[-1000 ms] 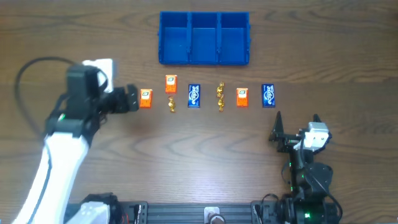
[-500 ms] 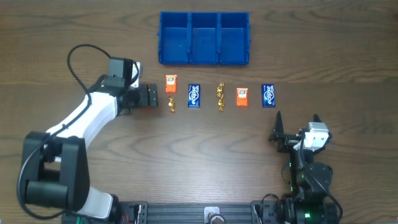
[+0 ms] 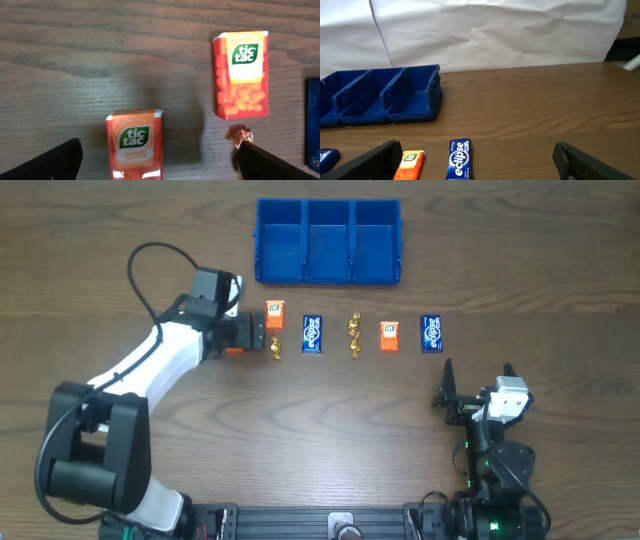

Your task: Sort Candies Into Trays

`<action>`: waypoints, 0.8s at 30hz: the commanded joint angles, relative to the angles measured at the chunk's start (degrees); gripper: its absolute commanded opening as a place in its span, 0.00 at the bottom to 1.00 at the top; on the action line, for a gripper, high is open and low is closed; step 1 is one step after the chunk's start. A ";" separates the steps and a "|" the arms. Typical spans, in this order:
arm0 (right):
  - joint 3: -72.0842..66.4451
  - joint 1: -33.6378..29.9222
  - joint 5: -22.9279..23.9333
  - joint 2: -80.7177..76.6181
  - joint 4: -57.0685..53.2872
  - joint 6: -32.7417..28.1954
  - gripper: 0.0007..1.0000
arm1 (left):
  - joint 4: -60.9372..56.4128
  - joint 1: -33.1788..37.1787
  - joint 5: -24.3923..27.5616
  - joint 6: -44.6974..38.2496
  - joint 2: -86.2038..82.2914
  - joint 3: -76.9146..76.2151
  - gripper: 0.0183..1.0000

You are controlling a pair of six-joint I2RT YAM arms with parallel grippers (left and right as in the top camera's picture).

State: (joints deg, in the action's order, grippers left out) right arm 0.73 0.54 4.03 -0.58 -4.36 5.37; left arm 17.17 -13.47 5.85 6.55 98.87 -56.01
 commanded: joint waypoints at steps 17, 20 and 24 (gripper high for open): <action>-0.31 -0.17 -0.31 0.44 0.04 -0.74 1.00 | 10.27 0.94 -3.45 0.81 5.81 -6.82 0.98; -0.31 -0.17 -0.31 0.44 0.04 -0.74 1.00 | 11.21 1.49 -3.43 0.79 5.86 -6.82 0.96; -0.31 -0.17 -0.31 0.44 0.02 -0.74 1.00 | 11.54 1.44 -3.50 0.76 6.16 -6.80 0.94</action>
State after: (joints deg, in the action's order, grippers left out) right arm 0.73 0.54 4.01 -0.58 -4.38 5.37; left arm 28.38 -12.21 3.03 6.90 104.16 -61.98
